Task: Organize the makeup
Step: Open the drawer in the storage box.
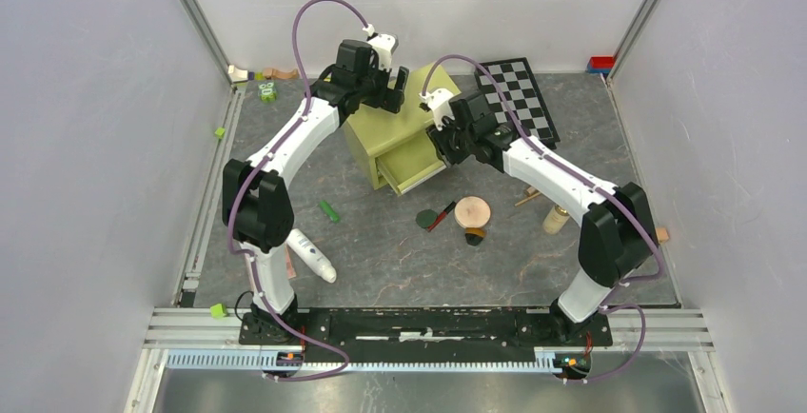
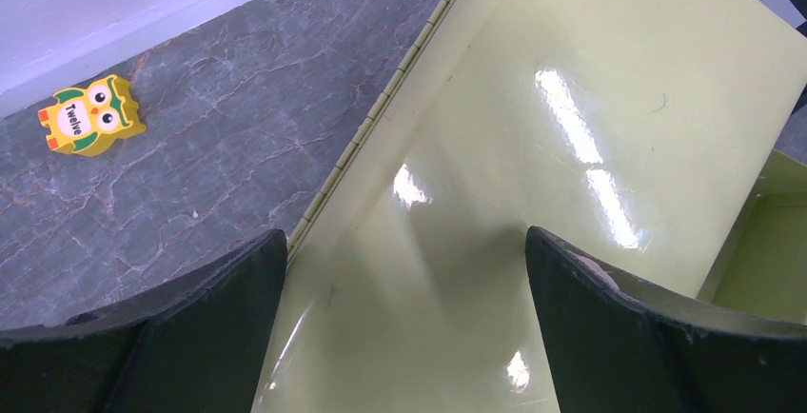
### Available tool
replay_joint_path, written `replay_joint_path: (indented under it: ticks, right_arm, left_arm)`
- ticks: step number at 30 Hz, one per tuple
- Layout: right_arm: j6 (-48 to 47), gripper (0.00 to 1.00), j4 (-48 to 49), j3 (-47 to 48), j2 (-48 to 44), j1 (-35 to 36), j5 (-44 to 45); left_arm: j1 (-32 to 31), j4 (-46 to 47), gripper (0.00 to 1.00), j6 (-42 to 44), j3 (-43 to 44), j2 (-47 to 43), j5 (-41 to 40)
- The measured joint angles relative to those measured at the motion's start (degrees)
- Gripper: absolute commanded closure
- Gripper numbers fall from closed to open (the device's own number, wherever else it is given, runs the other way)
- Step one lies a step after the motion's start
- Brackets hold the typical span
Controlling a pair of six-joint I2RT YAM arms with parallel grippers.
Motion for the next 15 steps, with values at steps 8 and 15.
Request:
replay_joint_path:
  ticks: [8,15]
  right_arm:
    - [3.8,0.59,3.0,-0.2,-0.7,0.0,-1.1]
    - [7.7,0.59,6.8,-0.1,1.5,0.0,-3.5]
  left_arm:
    - [0.0,-0.3,0.00,0.0,0.2,0.0,0.0]
    - [0.0,-0.3,0.00,0.0,0.2,0.0,0.1]
